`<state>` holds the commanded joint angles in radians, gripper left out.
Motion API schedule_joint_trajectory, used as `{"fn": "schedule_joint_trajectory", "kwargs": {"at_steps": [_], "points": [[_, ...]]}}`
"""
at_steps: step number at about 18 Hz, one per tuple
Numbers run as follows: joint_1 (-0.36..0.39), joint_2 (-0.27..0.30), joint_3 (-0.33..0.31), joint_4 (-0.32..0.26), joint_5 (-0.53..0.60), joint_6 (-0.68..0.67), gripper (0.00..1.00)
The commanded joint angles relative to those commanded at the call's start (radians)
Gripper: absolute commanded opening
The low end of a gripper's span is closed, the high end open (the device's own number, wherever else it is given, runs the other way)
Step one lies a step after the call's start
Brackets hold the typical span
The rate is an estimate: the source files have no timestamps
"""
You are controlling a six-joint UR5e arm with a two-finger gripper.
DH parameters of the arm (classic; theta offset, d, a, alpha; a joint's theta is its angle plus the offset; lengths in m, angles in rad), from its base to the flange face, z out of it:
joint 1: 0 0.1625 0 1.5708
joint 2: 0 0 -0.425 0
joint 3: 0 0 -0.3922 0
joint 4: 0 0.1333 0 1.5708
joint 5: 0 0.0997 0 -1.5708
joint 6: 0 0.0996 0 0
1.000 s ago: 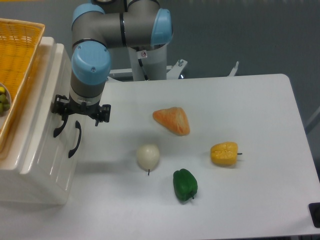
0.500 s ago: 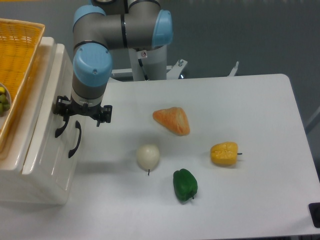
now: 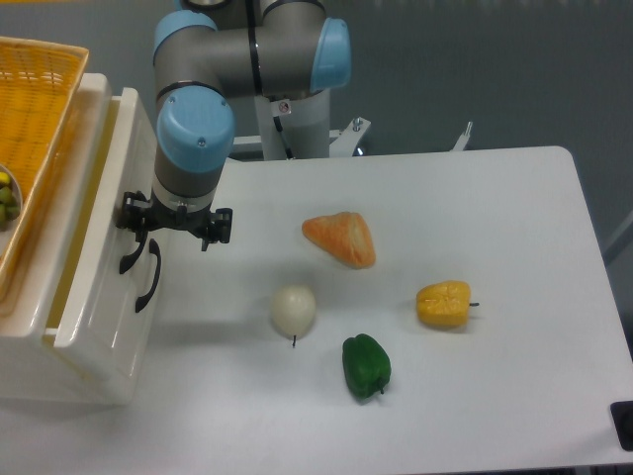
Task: Slide open the top white drawer
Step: 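Pull the handle away from the cabinet, sliding the drawer out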
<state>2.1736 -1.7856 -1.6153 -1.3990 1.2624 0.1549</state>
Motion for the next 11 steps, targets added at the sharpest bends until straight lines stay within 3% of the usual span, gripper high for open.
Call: {"fn": "schedule_joint_trajectory", "kwargs": {"at_steps": [11], "points": [[0.061,0.005,0.0,0.0,0.014,0.032,1.0]]}}
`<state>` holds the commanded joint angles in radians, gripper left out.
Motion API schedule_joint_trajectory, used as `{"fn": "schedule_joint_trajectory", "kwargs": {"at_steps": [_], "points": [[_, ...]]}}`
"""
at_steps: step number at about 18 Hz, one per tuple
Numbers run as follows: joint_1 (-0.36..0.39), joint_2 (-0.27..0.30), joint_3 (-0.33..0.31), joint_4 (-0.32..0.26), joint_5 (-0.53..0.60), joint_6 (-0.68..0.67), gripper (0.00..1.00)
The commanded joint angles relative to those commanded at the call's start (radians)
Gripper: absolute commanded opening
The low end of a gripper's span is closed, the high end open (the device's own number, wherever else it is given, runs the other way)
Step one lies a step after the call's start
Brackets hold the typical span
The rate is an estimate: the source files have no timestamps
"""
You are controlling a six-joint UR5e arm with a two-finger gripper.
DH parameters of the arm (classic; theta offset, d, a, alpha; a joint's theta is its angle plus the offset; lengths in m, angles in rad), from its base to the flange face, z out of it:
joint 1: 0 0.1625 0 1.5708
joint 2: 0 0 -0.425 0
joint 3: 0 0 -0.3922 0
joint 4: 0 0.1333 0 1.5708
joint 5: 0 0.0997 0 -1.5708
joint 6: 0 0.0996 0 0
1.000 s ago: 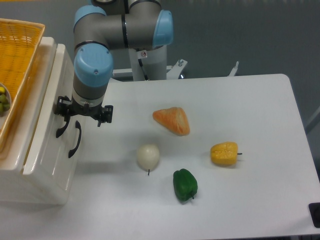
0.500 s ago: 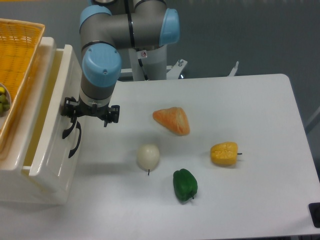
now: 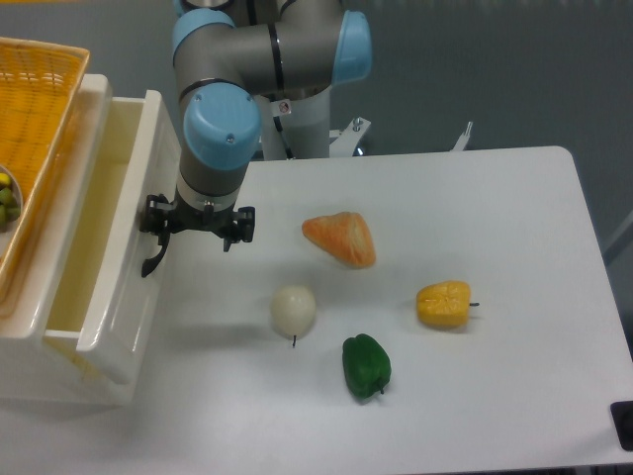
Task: Slide open the top white drawer
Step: 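Pull the handle away from the cabinet, sliding the drawer out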
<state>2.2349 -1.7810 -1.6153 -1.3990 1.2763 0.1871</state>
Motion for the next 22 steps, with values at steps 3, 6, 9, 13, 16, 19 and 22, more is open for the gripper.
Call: {"fn": "schedule_joint_trajectory", "kwargs": {"at_steps": [3,6,9,13,16,19,22], "points": [[0.015,0.0,0.0,0.0,0.002,0.002,1.0],[0.035,0.0,0.0,-0.002,0.0,0.037,1.0],[0.052,0.002,0.0,-0.015,0.0,0.048,1.0],[0.072,0.002,0.0,-0.026,0.0,0.075,1.0],[0.089,0.002,0.0,-0.031,0.0,0.097,1.0],[0.109,0.005,0.002,-0.055,0.002,0.121,1.0],[0.133,0.008,0.002,-0.083,0.0,0.156,1.0]]}}
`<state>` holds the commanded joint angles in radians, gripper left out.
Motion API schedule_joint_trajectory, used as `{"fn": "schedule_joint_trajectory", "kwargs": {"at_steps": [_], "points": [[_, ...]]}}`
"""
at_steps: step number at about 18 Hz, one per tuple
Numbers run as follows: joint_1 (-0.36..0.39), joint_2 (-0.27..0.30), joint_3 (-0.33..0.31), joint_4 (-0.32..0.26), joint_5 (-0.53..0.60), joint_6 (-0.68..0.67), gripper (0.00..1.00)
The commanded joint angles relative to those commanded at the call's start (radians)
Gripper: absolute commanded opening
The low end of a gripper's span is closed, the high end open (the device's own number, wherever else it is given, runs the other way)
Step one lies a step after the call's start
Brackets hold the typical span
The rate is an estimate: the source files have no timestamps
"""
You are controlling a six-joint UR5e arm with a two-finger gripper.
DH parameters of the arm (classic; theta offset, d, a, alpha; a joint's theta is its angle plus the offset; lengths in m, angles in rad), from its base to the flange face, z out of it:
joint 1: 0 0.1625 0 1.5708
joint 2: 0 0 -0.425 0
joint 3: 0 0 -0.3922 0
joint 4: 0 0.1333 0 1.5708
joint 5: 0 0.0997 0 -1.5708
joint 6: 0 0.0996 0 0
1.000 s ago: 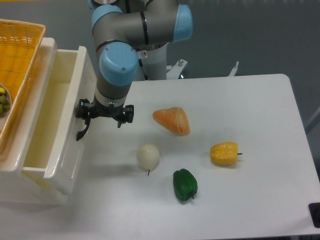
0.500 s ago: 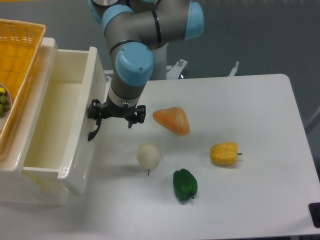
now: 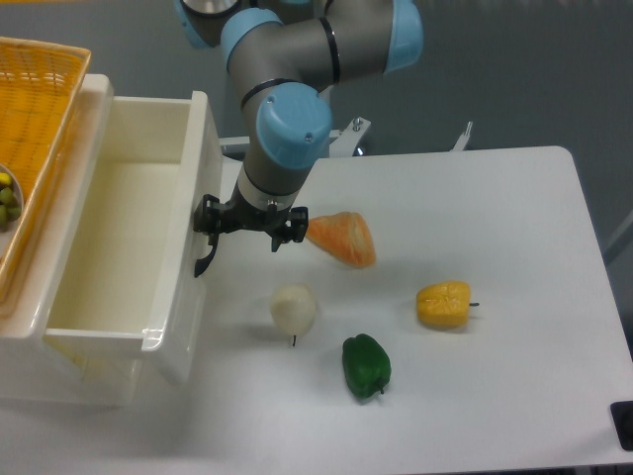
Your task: Slide open the top white drawer
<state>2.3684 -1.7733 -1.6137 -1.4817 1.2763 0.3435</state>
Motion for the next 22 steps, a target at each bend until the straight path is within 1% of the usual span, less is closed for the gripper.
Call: {"fn": "schedule_joint_trajectory", "kwargs": {"at_steps": [8,16,19,22], "points": [[0.058,0.014,0.003,-0.045,0.003,0.065,1.0],[0.078,0.015,0.009,-0.043,0.009,0.084,1.0],[0.08,0.015,0.012,-0.038,0.066,0.124,1.0],[0.1,0.015,0.012,-0.035,0.084,0.158,1.0]]}}
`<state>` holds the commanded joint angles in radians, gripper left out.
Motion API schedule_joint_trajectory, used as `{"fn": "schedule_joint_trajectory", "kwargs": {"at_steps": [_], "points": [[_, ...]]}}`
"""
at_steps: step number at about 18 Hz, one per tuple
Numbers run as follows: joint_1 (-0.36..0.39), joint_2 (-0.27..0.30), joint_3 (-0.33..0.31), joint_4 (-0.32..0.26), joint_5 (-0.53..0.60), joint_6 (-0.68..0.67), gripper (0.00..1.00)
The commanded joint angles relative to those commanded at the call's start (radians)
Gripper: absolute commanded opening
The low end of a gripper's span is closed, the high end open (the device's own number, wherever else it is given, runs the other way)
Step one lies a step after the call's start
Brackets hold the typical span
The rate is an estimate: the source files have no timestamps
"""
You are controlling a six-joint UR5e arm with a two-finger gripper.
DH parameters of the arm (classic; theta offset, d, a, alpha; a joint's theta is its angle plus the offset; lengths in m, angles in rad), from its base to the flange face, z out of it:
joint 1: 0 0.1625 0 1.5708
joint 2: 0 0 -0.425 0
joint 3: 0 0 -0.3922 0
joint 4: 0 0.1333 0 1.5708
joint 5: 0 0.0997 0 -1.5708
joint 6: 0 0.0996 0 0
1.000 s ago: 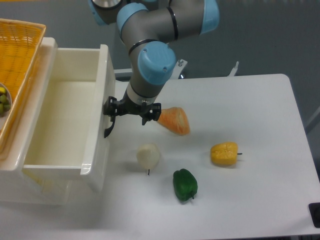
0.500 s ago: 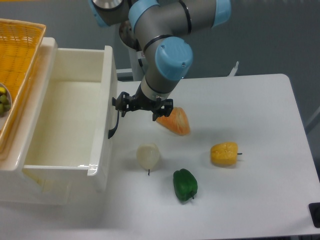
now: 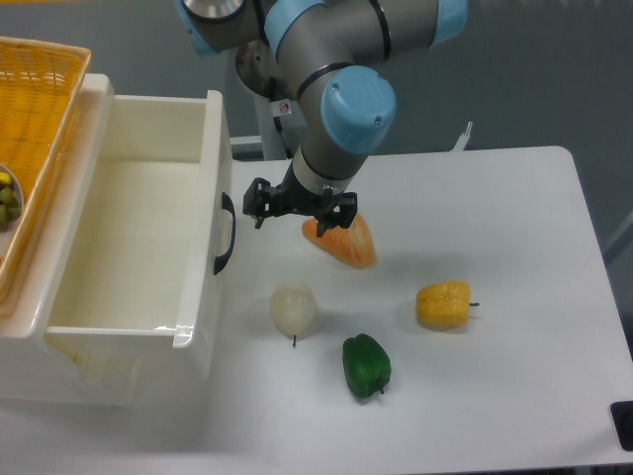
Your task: Slide open the top white drawer
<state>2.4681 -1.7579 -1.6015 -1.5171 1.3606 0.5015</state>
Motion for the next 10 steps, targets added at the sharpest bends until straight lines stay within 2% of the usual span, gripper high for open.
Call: {"fn": "schedule_joint_trajectory", "kwargs": {"at_steps": [3,5,7,10], "points": [[0.006,0.0,0.032,0.014,-0.003,0.024,1.0],[0.006,-0.003,0.055,0.028,-0.002,0.09,1.0],[0.018,-0.008,0.048,0.063,0.0,0.167,1.0],[0.04,-0.003,0.04,0.094,0.002,0.18,1.0]]}}
